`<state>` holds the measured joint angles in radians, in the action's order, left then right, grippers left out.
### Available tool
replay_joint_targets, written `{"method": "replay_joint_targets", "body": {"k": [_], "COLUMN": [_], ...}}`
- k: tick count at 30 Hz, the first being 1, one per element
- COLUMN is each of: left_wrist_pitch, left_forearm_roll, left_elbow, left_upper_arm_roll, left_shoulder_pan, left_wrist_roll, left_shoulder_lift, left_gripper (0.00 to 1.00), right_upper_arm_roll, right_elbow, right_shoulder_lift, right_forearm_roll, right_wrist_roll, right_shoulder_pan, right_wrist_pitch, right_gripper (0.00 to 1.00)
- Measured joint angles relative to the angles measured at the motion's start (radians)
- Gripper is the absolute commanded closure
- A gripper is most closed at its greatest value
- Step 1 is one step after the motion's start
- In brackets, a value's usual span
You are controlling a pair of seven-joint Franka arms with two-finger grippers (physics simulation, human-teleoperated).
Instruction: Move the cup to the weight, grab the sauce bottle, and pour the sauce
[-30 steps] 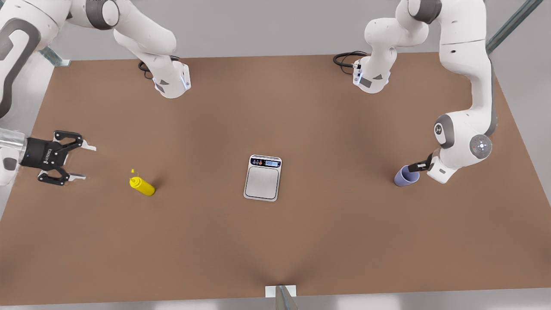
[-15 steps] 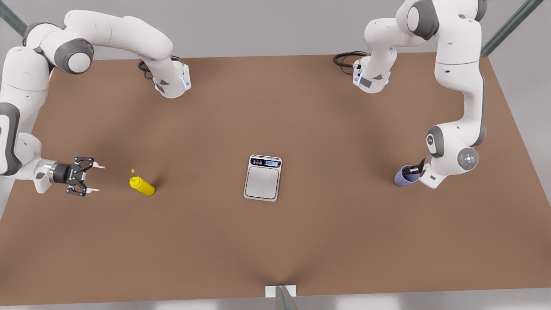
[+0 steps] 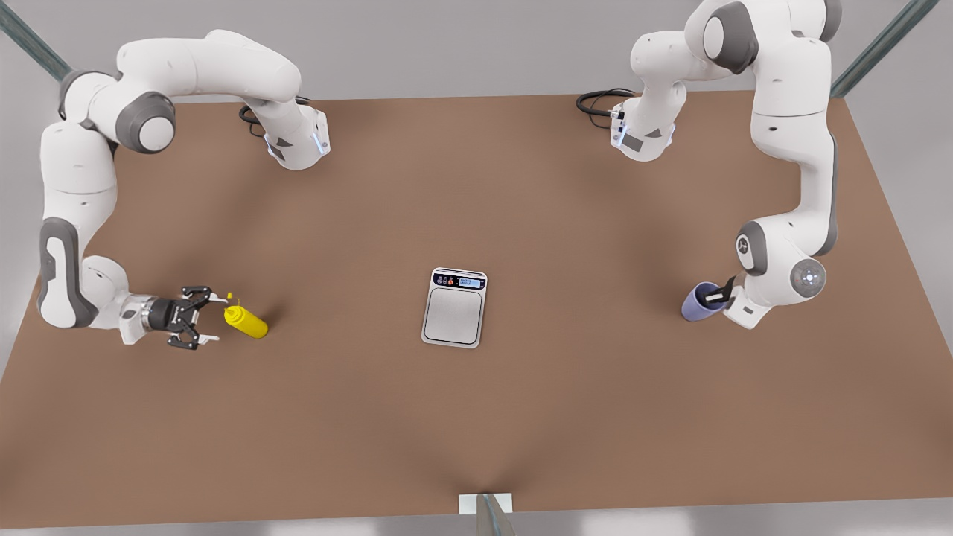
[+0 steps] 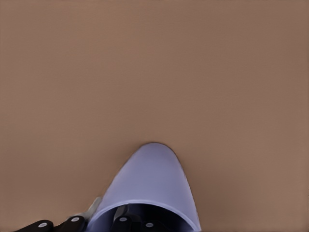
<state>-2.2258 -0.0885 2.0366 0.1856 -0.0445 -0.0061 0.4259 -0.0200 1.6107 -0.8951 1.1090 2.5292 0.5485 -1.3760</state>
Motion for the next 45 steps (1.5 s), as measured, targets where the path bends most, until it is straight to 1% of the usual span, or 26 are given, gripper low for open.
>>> {"method": "replay_joint_targets", "body": {"k": [4, 10, 11, 13, 14, 15, 17, 20, 22, 24, 25, 26, 27, 29, 31, 32, 36, 40, 42, 45], "left_wrist_pitch": [0.001, 0.007, 0.008, 0.051, 0.104, 0.17, 0.183, 0.185, 0.186, 0.186, 0.183, 0.179, 0.176, 0.16, 0.117, 0.105, 0.052, 0.039, -0.003, -0.007], "left_forearm_roll": [-0.009, 0.056, 0.066, 0.083, 0.086, 0.087, 0.082, 0.013, -0.033, -0.062, -0.072, -0.081, -0.088, -0.1, -0.108, -0.111, -0.116, -0.117, -0.118, -0.118], "left_elbow": [-0.019, -0.056, -0.056, -0.056, -0.103, -0.173, -0.24, -0.37, -0.479, -0.549, -0.588, -0.631, -0.651, -0.653, -0.653, -0.653, -0.658, -0.661, -0.664, -0.676], "left_upper_arm_roll": [-0.001, -0.003, -0.003, -0.02, -0.084, -0.107, -0.11, -0.111, -0.176, -0.236, -0.251, -0.248, -0.247, -0.248, -0.248, -0.248, -0.25, -0.25, -0.25, -0.25], "left_shoulder_pan": [-0.005, -0.011, -0.021, -0.098, -0.106, -0.143, -0.301, -0.452, -0.457, -0.458, -0.462, -0.517, -0.53, -0.553, -0.58, -0.586, -0.639, -0.641, -0.642, -0.647], "left_wrist_roll": [-0.001, -0.006, -0.006, -0.019, -0.058, -0.112, -0.371, -0.619, -0.745, -0.844, -0.89, -0.92, -0.94, -0.944, -0.966, -0.968, -0.992, -0.992, -1.009, -1.009], "left_shoulder_lift": [0.002, -0.007, -0.022, -0.104, -0.111, -0.098, -0.063, 0.015, 0.104, 0.157, 0.189, 0.232, 0.256, 0.282, 0.301, 0.306, 0.33, 0.345, 0.358, 0.367], "left_gripper": [0.79, 0.79, 0.79, 0.79, 0.79, 0.79, 0.79, 0.79, 0.79, 0.79, 0.79, 0.79, 0.79, 0.79, 0.79, 0.79, 0.79, 0.79, 0.79, 0.79], "right_upper_arm_roll": [0.0, 0.0, 0.0, 0.001, 0.0, 0.001, 0.0, 0.0, 0.0, 0.001, 0.0, 0.0, 0.0, 0.0, 0.0, 0.0, 0.0, 0.0, 0.0, 0.0], "right_elbow": [0.009, 0.025, 0.028, 0.037, 0.04, 0.045, 0.046, 0.046, 0.046, 0.046, 0.046, 0.046, 0.046, 0.047, 0.046, 0.046, 0.047, 0.046, 0.046, 0.046], "right_shoulder_lift": [-0.007, -0.01, -0.01, -0.01, -0.009, -0.009, -0.008, -0.008, -0.008, -0.008, -0.008, -0.008, -0.008, -0.008, -0.008, -0.008, -0.008, -0.007, -0.006, -0.005], "right_forearm_roll": [-0.005, 0.0, 0.0, 0.003, 0.005, 0.009, 0.01, 0.026, 0.026, 0.026, 0.026, 0.026, 0.026, 0.026, 0.025, 0.025, 0.025, 0.024, 0.024, 0.022], "right_wrist_roll": [0.005, 0.005, 0.005, 0.005, 0.005, 0.005, 0.003, 0.0, 0.0, 0.003, 0.005, 0.003, -0.004, -0.009, -0.007, -0.007, 0.001, -0.001, 0.0, 0.0], "right_shoulder_pan": [-0.004, -0.022, -0.025, -0.037, -0.045, -0.051, -0.061, -0.074, -0.075, -0.082, -0.087, -0.088, -0.09, -0.089, -0.09, -0.09, -0.099, -0.099, -0.101, -0.102], "right_wrist_pitch": [0.0, -0.021, -0.023, -0.024, -0.027, -0.03, -0.042, -0.052, -0.056, -0.057, -0.057, -0.056, -0.055, -0.055, -0.055, -0.055, -0.055, -0.055, -0.056, -0.056], "right_gripper": [0.0, 0.0, 0.0, 0.0, 0.0, 0.0, 0.0, 0.0, 0.0, 0.0, 0.1, 0.19, 0.2, 0.29, 0.4, 0.43, 0.46, 0.48, 0.52, 0.54]}}
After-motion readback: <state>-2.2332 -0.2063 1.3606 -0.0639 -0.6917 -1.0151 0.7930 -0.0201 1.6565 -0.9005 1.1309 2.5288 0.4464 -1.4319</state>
